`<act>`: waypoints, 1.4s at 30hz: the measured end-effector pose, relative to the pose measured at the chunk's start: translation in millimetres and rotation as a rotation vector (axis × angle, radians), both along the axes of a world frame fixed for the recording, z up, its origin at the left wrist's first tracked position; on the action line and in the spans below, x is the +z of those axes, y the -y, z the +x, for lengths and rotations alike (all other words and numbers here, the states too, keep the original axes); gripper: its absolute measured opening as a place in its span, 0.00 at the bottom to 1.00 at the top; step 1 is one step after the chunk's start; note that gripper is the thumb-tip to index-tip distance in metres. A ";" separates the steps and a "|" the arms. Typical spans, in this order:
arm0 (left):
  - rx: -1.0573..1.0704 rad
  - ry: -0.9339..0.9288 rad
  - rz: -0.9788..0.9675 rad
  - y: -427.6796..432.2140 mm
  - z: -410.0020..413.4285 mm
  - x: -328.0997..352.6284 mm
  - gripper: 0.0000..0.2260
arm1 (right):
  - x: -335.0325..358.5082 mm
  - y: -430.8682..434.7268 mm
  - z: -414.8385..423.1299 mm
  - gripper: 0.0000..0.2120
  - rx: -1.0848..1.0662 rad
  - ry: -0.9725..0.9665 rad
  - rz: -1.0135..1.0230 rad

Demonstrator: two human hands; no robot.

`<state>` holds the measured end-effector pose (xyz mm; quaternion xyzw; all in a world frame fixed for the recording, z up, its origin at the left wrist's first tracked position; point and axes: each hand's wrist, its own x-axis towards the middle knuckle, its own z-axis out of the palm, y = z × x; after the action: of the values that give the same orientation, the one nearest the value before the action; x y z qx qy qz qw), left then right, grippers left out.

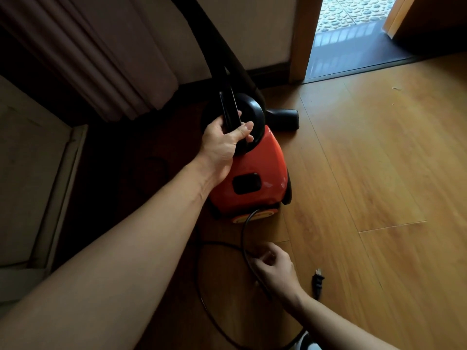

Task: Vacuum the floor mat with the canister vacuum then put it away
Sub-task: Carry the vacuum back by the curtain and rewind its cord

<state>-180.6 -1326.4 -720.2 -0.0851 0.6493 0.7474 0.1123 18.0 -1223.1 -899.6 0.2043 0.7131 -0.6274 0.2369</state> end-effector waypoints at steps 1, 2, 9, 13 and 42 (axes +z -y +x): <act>-0.011 -0.009 -0.056 1.1 1.6 2.4 0.11 | -0.2 -2.9 -1.6 0.14 0.003 -0.015 0.001; -0.023 -0.025 -0.139 2.6 3.7 4.4 0.09 | 0.7 -5.2 -3.7 0.14 0.018 -0.028 0.006; -0.078 -0.334 -0.751 34.7 24.1 -10.0 0.28 | 15.8 -10.4 -17.2 0.09 0.075 -0.192 0.056; -0.349 -0.590 -1.010 62.5 52.7 -26.7 0.32 | 44.7 0.3 -18.7 0.25 -0.024 -0.342 -0.124; -0.595 -0.678 -1.538 82.2 74.4 -76.2 0.56 | 25.5 -41.6 -71.6 0.12 -0.268 0.385 -0.331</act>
<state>-106.2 -1408.6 -796.4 0.2607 0.9648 0.0299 0.0153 -53.6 -1181.4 -874.1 0.3705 0.5097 -0.7106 0.3129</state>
